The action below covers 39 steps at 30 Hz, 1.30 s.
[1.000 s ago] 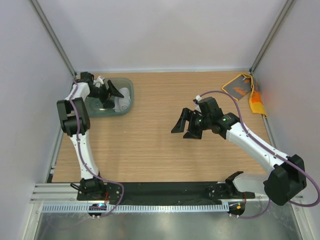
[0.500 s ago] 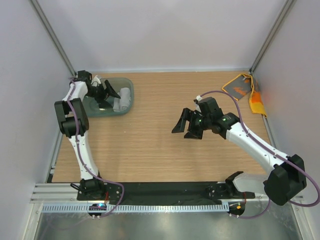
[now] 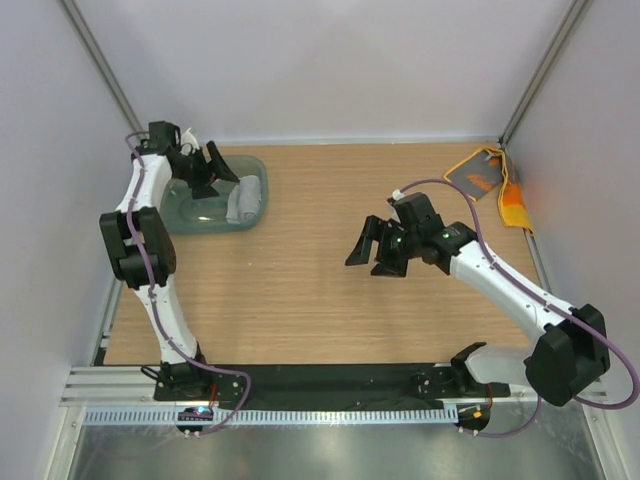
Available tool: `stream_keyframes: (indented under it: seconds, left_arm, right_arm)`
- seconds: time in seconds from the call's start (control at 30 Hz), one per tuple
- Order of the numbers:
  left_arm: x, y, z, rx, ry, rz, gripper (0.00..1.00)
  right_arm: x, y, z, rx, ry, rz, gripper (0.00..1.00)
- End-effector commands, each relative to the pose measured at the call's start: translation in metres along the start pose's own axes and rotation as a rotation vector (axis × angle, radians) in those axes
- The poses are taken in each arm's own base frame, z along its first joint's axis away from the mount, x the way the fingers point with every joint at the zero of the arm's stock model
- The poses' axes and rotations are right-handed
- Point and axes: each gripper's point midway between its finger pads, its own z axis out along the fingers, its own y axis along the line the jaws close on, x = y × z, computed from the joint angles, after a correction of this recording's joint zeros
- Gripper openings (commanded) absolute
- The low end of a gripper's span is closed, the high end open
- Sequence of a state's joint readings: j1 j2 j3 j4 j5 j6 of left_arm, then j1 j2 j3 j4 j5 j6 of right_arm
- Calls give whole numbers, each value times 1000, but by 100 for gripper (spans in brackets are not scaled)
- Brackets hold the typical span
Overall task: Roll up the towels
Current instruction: Place the rolled towel into the container
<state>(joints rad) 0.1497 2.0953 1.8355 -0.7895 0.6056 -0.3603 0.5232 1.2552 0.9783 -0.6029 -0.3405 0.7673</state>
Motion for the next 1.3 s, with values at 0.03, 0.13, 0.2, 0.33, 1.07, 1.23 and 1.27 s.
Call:
stream_keyframes:
  seconds: [0.03, 0.13, 0.2, 0.33, 1.07, 1.23, 1.27]
  left_arm:
    - [-4, -17, -15, -12, -54, 84, 79]
    - [3, -25, -10, -34, -47, 125, 76]
    - [9, -25, 0, -60, -25, 143, 71]
    - [19, -27, 14, -108, 10, 173, 57]
    - [33, 4, 68, -161, 94, 112, 25]
    - [30, 37, 69, -159, 118, 23, 25]
    - [30, 39, 70, -162, 122, 24, 24]
  right_arm:
    - [-23, 12, -13, 12, -78, -69, 81]
    - [-31, 10, -18, 51, -107, -84, 81]
    - [-34, 9, -20, 63, -117, -93, 81]
    - [-32, 8, -19, 62, -110, -93, 81]
    - [-22, -1, -15, 63, -95, -83, 81]
    - [-21, -3, -16, 65, -93, -89, 81]
    - [-21, -3, -16, 67, -93, -92, 81]
